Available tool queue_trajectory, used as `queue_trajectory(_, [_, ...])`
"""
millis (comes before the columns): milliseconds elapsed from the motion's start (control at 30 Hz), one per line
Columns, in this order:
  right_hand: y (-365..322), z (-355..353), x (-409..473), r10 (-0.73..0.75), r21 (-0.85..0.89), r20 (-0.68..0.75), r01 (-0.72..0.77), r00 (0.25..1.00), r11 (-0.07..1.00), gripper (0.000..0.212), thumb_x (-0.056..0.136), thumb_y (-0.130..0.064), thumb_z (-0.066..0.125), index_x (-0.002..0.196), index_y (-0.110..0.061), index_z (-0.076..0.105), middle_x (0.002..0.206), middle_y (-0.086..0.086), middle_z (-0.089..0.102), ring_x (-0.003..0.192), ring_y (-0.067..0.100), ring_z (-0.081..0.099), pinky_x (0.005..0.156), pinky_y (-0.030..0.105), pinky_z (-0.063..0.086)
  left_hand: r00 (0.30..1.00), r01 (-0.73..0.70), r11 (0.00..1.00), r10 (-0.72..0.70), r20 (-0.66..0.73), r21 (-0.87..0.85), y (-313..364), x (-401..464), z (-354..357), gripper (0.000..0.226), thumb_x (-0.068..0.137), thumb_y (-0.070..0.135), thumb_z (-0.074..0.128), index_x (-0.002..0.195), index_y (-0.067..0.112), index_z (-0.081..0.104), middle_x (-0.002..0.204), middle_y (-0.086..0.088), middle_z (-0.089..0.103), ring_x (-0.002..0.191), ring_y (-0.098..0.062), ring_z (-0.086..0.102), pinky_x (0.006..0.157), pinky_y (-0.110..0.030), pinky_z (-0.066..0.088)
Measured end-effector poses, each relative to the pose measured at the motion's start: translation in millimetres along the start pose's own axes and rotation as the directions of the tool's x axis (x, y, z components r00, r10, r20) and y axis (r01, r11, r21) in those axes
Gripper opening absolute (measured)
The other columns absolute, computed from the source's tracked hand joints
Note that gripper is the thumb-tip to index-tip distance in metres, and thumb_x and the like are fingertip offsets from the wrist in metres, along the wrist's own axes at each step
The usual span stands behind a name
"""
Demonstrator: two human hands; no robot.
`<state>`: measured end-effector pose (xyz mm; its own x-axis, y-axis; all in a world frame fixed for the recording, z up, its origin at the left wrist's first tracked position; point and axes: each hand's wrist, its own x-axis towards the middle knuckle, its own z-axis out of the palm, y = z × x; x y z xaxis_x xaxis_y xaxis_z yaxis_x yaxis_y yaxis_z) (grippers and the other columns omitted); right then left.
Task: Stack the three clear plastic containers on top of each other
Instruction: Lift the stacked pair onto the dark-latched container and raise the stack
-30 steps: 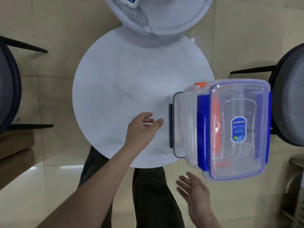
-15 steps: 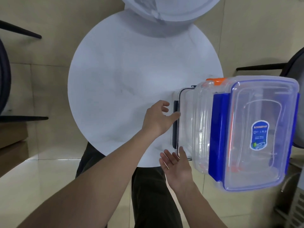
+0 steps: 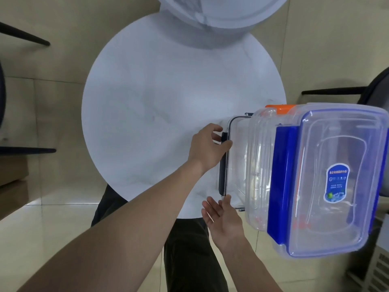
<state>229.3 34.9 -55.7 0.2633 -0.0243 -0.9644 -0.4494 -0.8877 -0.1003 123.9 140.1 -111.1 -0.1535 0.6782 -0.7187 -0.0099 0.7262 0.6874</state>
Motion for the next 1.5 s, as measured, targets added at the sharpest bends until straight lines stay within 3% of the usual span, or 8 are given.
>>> queue_trajectory(300, [1,-4,7,-0.022,-0.091,-0.001,0.022,1.0,0.996,0.034,0.104,-0.04,0.047,0.122,-0.012,0.053,0.106,0.008,0.071,0.092,0.024,0.069,0.092,0.041,0.05,0.999,-0.026,0.999,0.025,0.029,0.03,0,3,2,0.031,0.086,0.025,0.076,0.115,0.02,0.066,0.094,0.002,0.066,0.085,-0.021,0.069,0.079,-0.041,0.063])
queue_trajectory(433, [0,-5,6,-0.031,-0.098,-0.01,0.03,0.999,0.995,0.035,0.103,-0.039,0.048,0.121,-0.01,0.055,0.108,0.011,0.071,0.093,0.025,0.07,0.088,0.04,0.052,0.999,-0.031,0.997,0.029,0.027,0.078,3,2,4,0.027,0.086,0.027,0.072,0.11,0.021,0.061,0.082,0.011,0.062,0.072,-0.012,0.063,0.061,-0.025,0.054])
queue_trajectory(567, [-1,-7,6,-0.033,-0.106,-0.011,0.032,0.999,0.994,0.033,0.103,-0.038,0.049,0.118,-0.009,0.057,0.108,0.012,0.072,0.093,0.025,0.07,0.086,0.039,0.053,1.0,-0.008,0.996,0.006,0.024,0.092,7,2,7,0.025,0.085,0.027,0.071,0.104,0.02,0.056,0.076,0.009,0.06,0.059,-0.008,0.056,0.05,-0.022,0.043])
queue_trajectory(733, [-2,-8,5,-0.028,-0.122,-0.011,0.027,1.0,0.992,0.029,0.103,-0.037,0.048,0.099,-0.012,0.06,0.108,0.012,0.071,0.091,0.024,0.069,0.092,0.04,0.05,1.0,0.002,0.995,-0.002,0.008,0.098,7,0,4,0.027,0.085,0.026,0.07,0.105,0.016,0.056,0.076,0.004,0.062,0.06,-0.013,0.055,0.055,-0.026,0.048])
queue_trajectory(933, [-3,-7,-1,-0.073,-0.136,-0.024,0.069,0.997,0.988,0.033,0.102,-0.031,0.053,0.122,-0.005,0.056,0.116,0.018,0.07,0.104,0.033,0.068,0.089,0.041,0.052,0.999,0.013,0.997,-0.01,-0.039,0.079,2,-5,-3,0.025,0.084,0.023,0.07,0.103,0.014,0.055,0.07,0.006,0.059,0.054,-0.01,0.053,0.049,-0.023,0.044])
queue_trajectory(1133, [-11,-8,-4,-0.117,-0.147,0.007,0.116,0.993,0.982,0.044,0.103,-0.026,0.05,0.138,0.001,0.05,0.132,0.025,0.063,0.117,0.038,0.063,0.095,0.043,0.049,0.994,0.015,0.995,-0.004,-0.109,0.1,-5,-7,-12,0.025,0.086,0.024,0.07,0.101,0.012,0.055,0.068,0.005,0.059,0.053,-0.011,0.054,0.053,-0.03,0.053])
queue_trajectory(1300, [-22,-9,-2,-0.119,-0.057,0.032,0.12,0.992,0.991,0.042,0.105,-0.018,0.048,0.141,0.004,0.046,0.137,0.026,0.059,0.126,0.041,0.059,0.103,0.047,0.046,0.99,0.068,0.998,-0.066,-0.127,0.013,-12,-9,-23,0.026,0.085,0.023,0.073,0.1,0.012,0.056,0.087,-0.009,0.069,0.081,-0.034,0.071,0.07,-0.051,0.063])
queue_trajectory(1500, [-37,-8,-3,-0.111,0.162,0.029,0.105,0.993,0.981,0.03,0.104,-0.012,0.053,0.132,-0.002,0.051,0.136,0.026,0.061,0.122,0.039,0.063,0.109,0.05,0.046,0.991,0.083,0.995,-0.089,-0.102,-0.058,-15,-5,-28,0.02,0.084,0.02,0.075,0.093,0.018,0.057,0.079,0.004,0.065,0.073,-0.023,0.068,0.071,-0.05,0.064])
